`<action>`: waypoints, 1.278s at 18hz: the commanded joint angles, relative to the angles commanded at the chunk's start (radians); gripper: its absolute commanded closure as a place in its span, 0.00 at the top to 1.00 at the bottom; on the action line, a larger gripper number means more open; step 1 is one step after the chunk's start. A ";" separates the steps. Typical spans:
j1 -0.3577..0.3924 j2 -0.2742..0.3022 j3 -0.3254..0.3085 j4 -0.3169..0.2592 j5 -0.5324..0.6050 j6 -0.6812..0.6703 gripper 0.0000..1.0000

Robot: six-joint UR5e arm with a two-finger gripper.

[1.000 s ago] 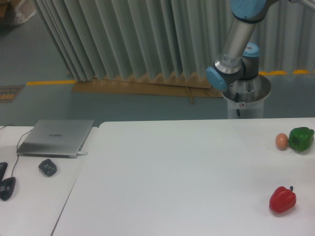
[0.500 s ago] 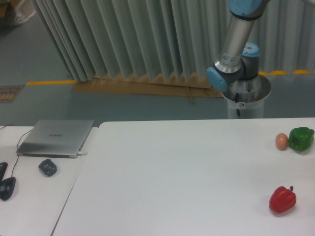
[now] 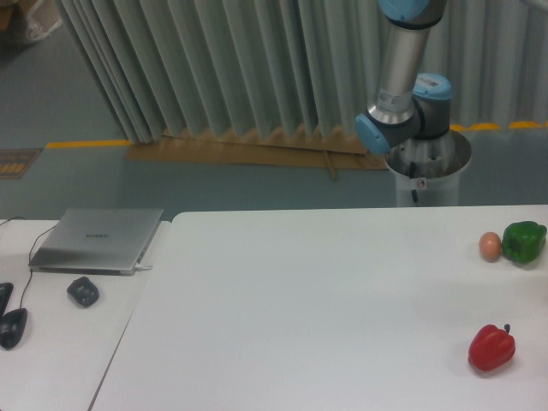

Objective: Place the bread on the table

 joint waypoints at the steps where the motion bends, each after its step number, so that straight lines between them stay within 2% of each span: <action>1: -0.023 -0.003 -0.003 0.005 0.005 0.000 0.27; 3: -0.066 -0.008 -0.009 0.011 0.006 -0.006 0.28; 5: -0.095 -0.014 -0.014 0.035 0.006 -0.084 0.28; 7: -0.136 -0.023 -0.025 0.101 0.008 -0.173 0.28; 8: -0.150 -0.023 -0.044 0.129 0.009 -0.187 0.28; 11: -0.161 -0.017 -0.118 0.270 0.083 -0.183 0.28; 12: -0.163 -0.014 -0.133 0.291 0.087 -0.183 0.28; 15: -0.180 -0.017 -0.155 0.324 0.094 -0.187 0.28; 21: -0.181 -0.017 -0.163 0.327 0.095 -0.189 0.31; 23: -0.181 -0.017 -0.155 0.325 0.095 -0.184 0.36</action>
